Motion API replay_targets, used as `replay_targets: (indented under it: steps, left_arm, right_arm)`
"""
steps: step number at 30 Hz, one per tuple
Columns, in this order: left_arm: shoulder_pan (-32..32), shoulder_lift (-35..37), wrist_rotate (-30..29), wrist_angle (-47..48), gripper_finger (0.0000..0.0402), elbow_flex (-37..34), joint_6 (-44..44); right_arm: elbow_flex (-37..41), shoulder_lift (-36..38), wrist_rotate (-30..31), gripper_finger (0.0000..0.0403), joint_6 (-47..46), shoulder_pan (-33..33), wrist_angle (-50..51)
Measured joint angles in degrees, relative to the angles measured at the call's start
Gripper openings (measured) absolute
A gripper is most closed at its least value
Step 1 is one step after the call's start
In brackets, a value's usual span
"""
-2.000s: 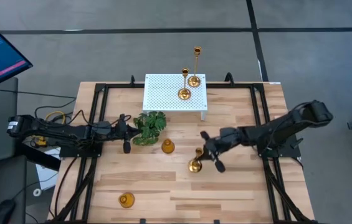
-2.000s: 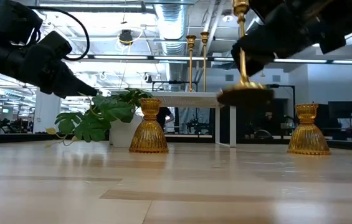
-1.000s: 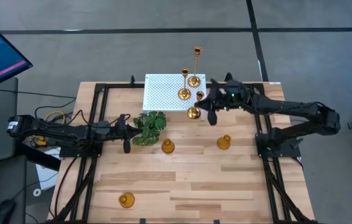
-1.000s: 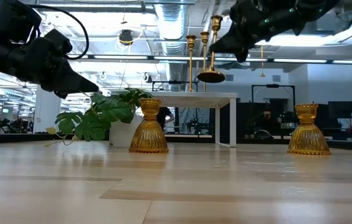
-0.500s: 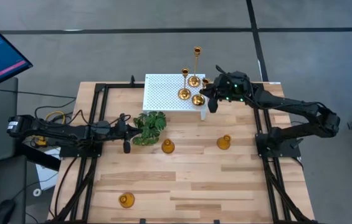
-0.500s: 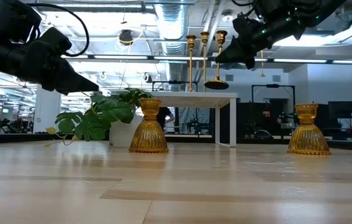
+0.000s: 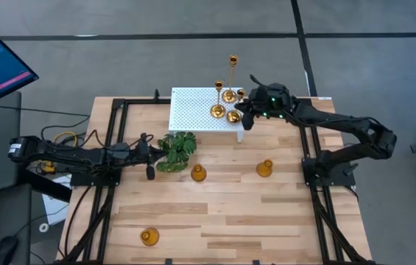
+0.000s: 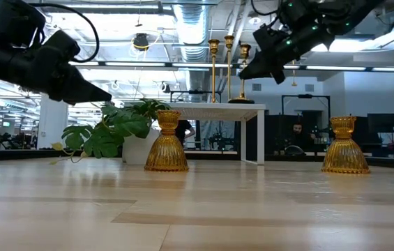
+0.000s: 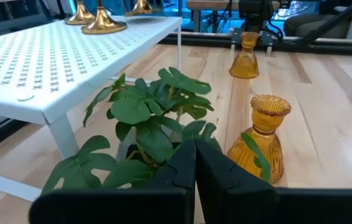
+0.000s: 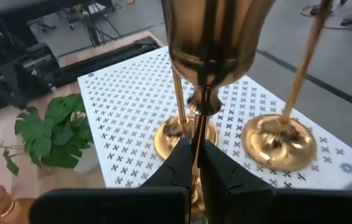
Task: Pick & Place candle stick holders
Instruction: Put the gold candle holder on the shelf
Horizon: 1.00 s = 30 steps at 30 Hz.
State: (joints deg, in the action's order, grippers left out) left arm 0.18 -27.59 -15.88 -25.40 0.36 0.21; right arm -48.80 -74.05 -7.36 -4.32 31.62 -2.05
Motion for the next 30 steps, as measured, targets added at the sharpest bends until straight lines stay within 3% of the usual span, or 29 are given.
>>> replay_targets:
  steps: [5, 12, 30]
  left_arm:
    - [0.0, 0.0, 0.0, -0.2, 0.0006, 0.0, 0.0]
    - [0.0, 0.0, 0.0, -0.4, 0.0006, 0.0, 0.0]
    - [0.0, 0.0, 0.0, -0.4, 0.0006, 0.0, 0.0]
  right_arm:
    - [-4.2, -2.9, 0.2, 0.0001, 1.3, 0.0, 2.8]
    - [-8.2, -5.2, 5.8, 0.0001, 3.4, -1.8, 9.2]
    - [-8.3, -5.1, 6.0, 0.0001, 3.4, -2.7, 10.9]
